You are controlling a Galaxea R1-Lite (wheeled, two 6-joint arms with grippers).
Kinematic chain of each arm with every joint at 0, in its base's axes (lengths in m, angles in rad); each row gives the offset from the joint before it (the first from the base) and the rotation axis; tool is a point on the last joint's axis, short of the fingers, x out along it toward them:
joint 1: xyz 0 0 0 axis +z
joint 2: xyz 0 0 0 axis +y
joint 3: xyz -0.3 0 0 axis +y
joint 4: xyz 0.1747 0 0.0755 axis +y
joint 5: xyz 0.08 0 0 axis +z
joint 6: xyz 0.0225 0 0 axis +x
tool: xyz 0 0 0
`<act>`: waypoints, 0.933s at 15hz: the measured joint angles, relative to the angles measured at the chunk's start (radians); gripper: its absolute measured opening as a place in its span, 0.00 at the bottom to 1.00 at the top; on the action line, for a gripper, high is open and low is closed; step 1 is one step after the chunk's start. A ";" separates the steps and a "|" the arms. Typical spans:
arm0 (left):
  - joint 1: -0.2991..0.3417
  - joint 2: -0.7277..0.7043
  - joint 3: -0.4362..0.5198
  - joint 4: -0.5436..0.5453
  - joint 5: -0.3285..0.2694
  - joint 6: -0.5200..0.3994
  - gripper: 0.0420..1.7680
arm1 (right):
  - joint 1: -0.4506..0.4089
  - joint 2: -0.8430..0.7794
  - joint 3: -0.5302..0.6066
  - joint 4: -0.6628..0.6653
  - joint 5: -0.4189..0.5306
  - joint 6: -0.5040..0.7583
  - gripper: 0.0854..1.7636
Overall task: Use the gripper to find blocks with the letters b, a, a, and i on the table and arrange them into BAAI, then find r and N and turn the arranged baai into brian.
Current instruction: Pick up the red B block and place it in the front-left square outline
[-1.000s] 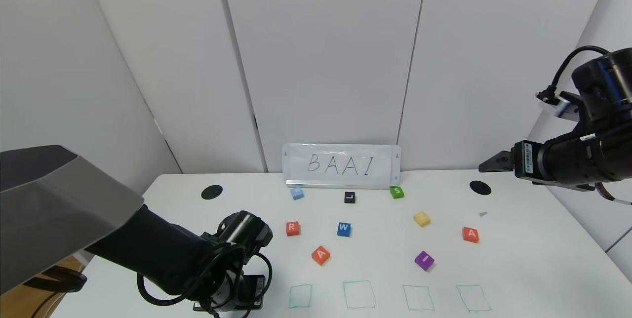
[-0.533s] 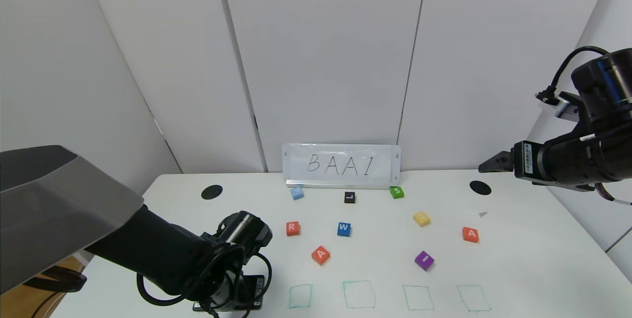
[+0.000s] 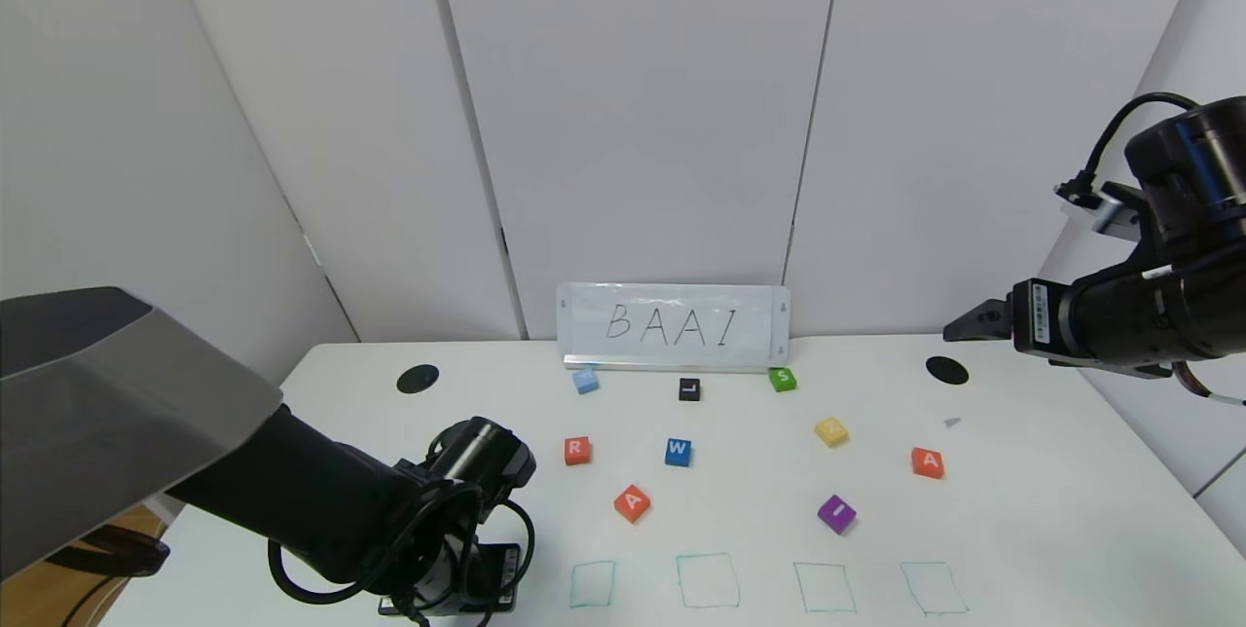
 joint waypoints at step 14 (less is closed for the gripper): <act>0.000 0.003 -0.004 0.001 0.000 0.000 0.66 | 0.000 0.002 0.000 0.000 -0.001 0.000 0.97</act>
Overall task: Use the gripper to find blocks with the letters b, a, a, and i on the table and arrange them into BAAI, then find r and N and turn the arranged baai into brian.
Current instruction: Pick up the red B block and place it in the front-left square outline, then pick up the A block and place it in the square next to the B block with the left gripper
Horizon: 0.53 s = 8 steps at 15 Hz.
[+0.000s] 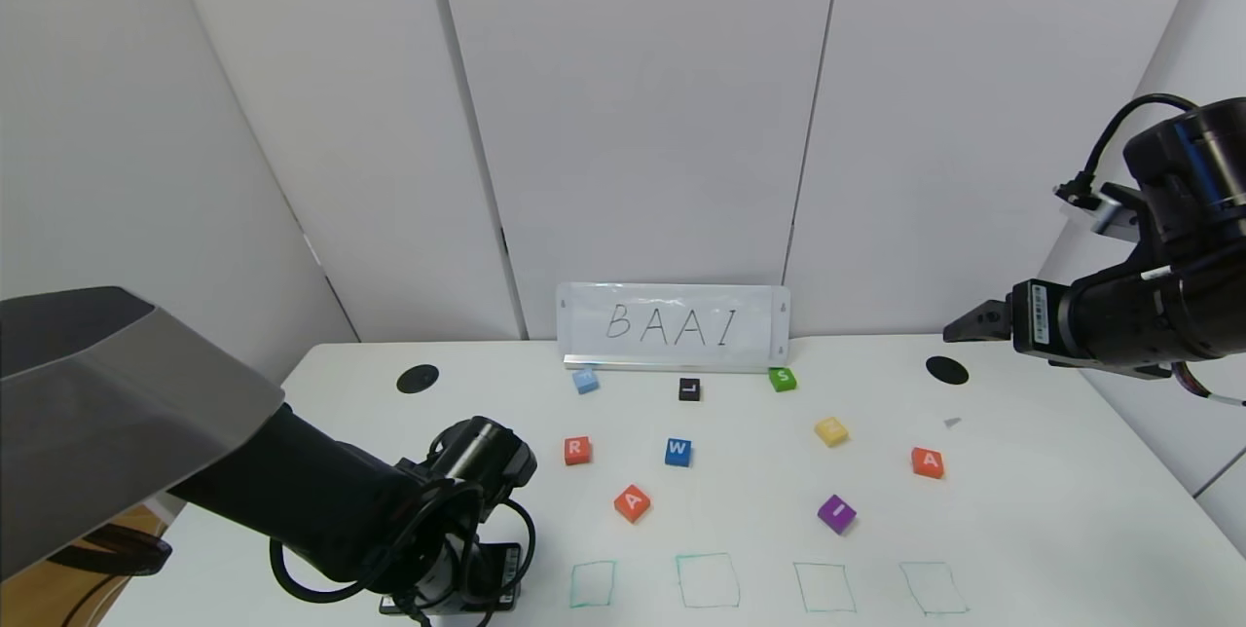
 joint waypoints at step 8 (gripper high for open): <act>0.002 -0.013 0.000 0.010 0.004 0.000 0.86 | 0.000 0.000 -0.001 0.000 0.000 0.000 0.97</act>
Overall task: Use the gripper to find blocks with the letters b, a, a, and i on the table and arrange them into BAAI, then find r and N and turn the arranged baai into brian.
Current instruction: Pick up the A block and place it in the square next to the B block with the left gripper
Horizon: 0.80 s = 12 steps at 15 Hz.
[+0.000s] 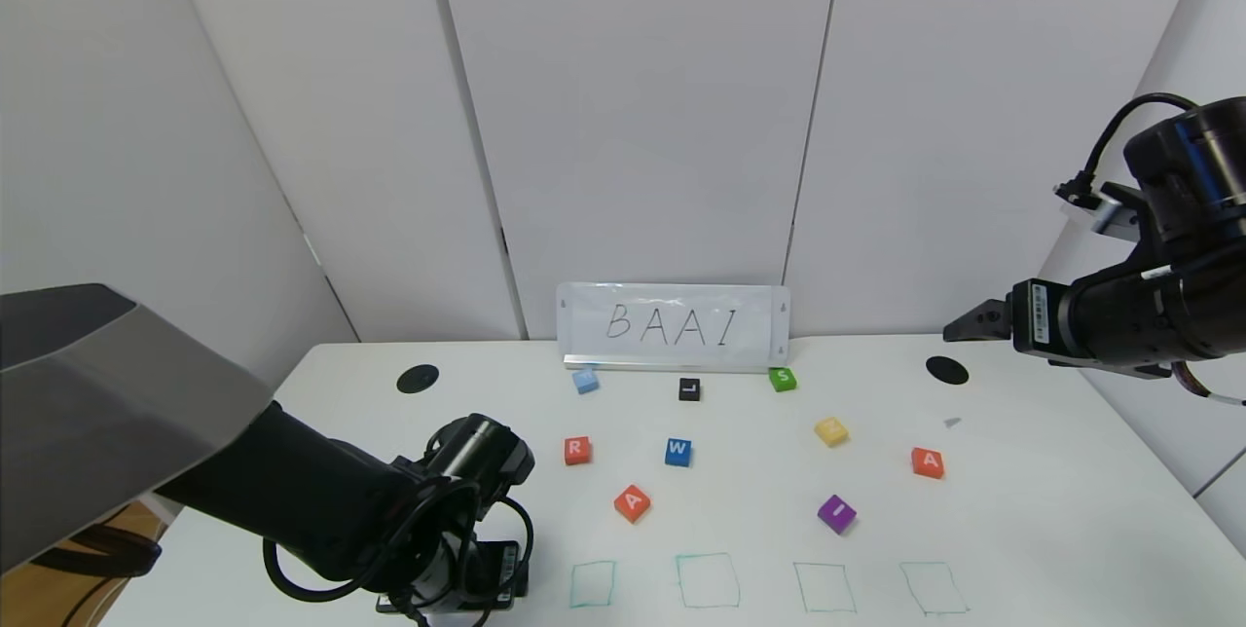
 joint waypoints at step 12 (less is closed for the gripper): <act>0.000 -0.096 -0.102 0.162 0.013 0.004 0.95 | 0.001 0.000 0.001 0.000 0.000 0.000 0.97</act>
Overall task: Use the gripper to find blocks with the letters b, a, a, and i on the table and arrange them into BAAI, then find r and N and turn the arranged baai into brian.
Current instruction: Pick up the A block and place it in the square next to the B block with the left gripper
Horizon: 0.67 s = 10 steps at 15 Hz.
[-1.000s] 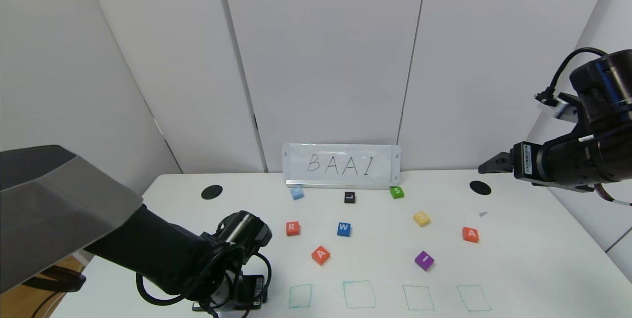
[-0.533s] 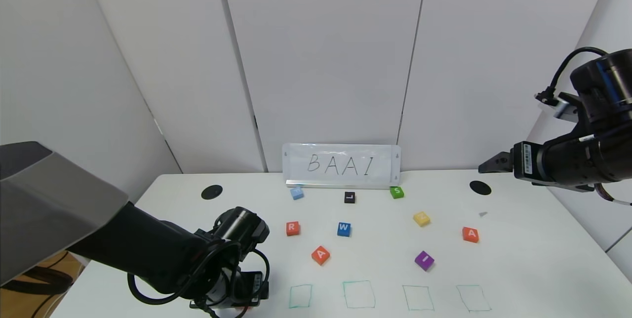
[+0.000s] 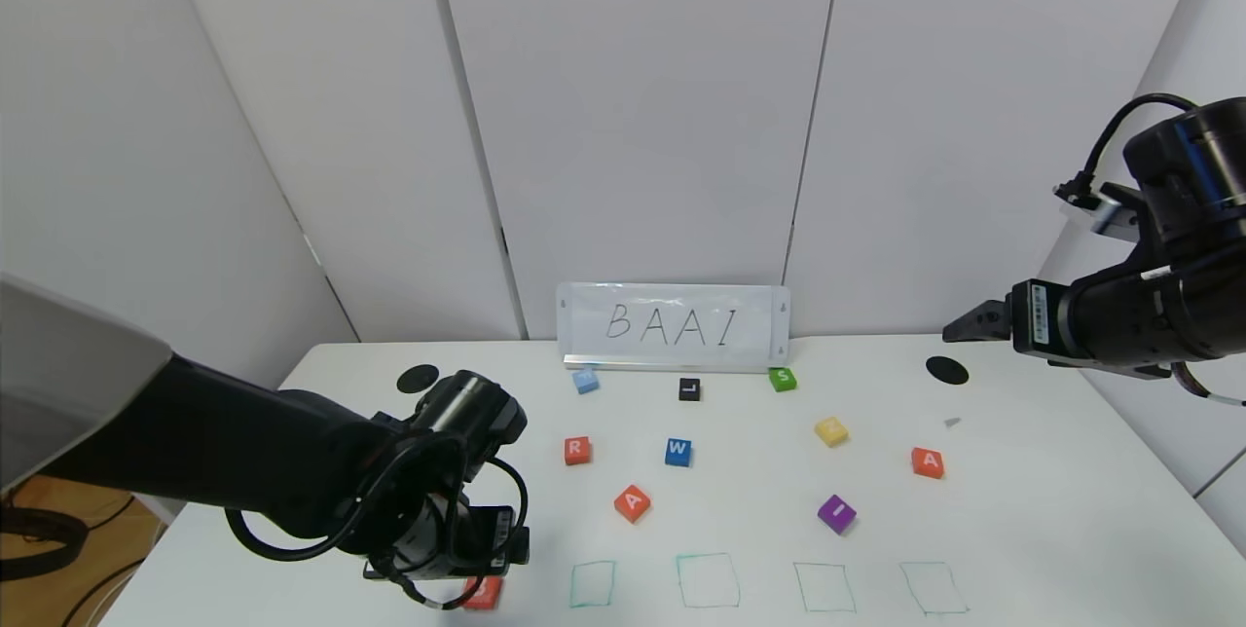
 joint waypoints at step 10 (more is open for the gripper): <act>-0.081 0.051 -0.531 0.462 0.004 -0.155 0.96 | 0.002 0.002 0.003 0.000 -0.001 0.000 0.97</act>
